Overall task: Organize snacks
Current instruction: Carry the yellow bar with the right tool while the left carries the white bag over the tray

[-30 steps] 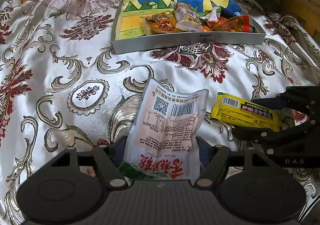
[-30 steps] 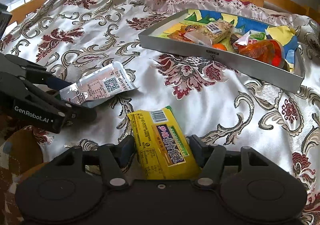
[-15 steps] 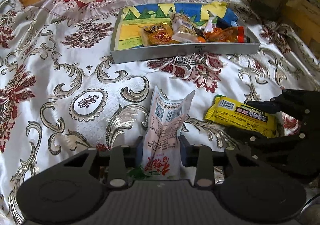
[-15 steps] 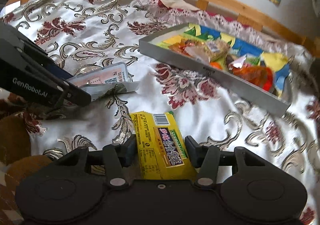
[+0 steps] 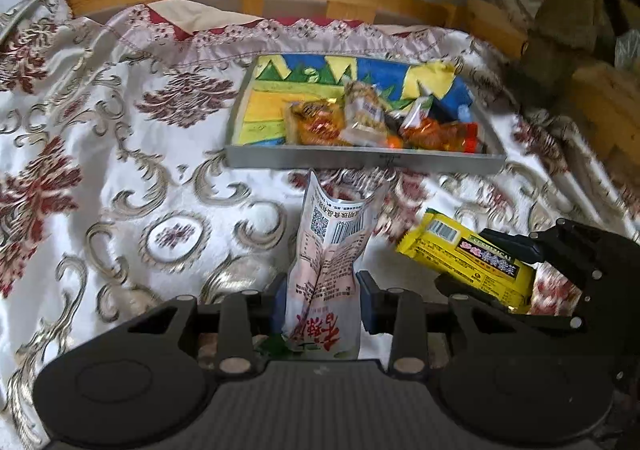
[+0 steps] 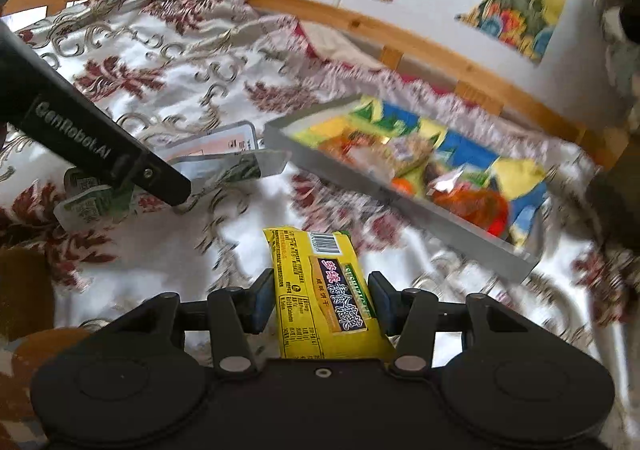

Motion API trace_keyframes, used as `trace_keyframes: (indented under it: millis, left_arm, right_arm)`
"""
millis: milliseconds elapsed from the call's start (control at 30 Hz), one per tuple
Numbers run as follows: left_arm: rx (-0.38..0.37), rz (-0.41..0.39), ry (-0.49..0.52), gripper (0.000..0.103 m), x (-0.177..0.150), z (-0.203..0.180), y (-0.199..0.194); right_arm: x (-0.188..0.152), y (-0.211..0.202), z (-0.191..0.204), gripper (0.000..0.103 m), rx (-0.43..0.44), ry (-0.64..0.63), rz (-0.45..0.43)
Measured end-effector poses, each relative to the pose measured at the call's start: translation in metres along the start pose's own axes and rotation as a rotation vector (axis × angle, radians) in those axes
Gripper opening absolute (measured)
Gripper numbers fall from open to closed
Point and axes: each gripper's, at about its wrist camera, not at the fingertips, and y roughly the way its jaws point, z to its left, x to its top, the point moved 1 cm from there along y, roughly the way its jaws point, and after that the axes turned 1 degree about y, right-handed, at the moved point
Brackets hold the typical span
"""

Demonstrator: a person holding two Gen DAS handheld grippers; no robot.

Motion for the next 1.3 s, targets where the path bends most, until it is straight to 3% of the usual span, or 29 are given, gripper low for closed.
trace_keyframes:
  millis: [100, 300, 433, 600, 767, 933, 1067, 1300]
  left_arm:
    - [-0.039, -0.014, -0.029, 0.039, 0.023, 0.004, 0.004]
    - [-0.039, -0.077, -0.069, 0.039, 0.083, 0.018, 0.024]
    - [0.010, -0.103, -0.071, 0.039, 0.127, 0.023, 0.052]
    - [0.009, -0.102, -0.114, 0.039, 0.163, 0.027, 0.106]
    - [0.036, -0.082, -0.135, 0.039, 0.179, 0.029, 0.153]
    - [0.054, -0.062, -0.128, 0.042, 0.181, 0.026, 0.179]
    - [0.062, -0.080, -0.129, 0.046, 0.178, 0.024, 0.181]
    - [0.053, -0.066, -0.150, 0.055, 0.179, 0.023, 0.179]
  right_arm:
    - [0.011, 0.001, -0.011, 0.051, -0.037, 0.001, -0.055]
    - [0.042, 0.020, -0.056, 0.051, -0.094, 0.074, -0.146]
    - [0.069, 0.046, -0.095, 0.051, -0.106, 0.181, -0.185]
    - [0.089, 0.087, -0.128, 0.051, -0.116, 0.280, -0.212]
    - [0.109, 0.139, -0.146, 0.051, -0.160, 0.274, -0.165]
    - [0.116, 0.179, -0.157, 0.051, -0.136, 0.282, -0.069]
    - [0.113, 0.193, -0.159, 0.052, -0.109, 0.322, -0.017]
    - [0.113, 0.193, -0.151, 0.055, -0.124, 0.294, -0.004]
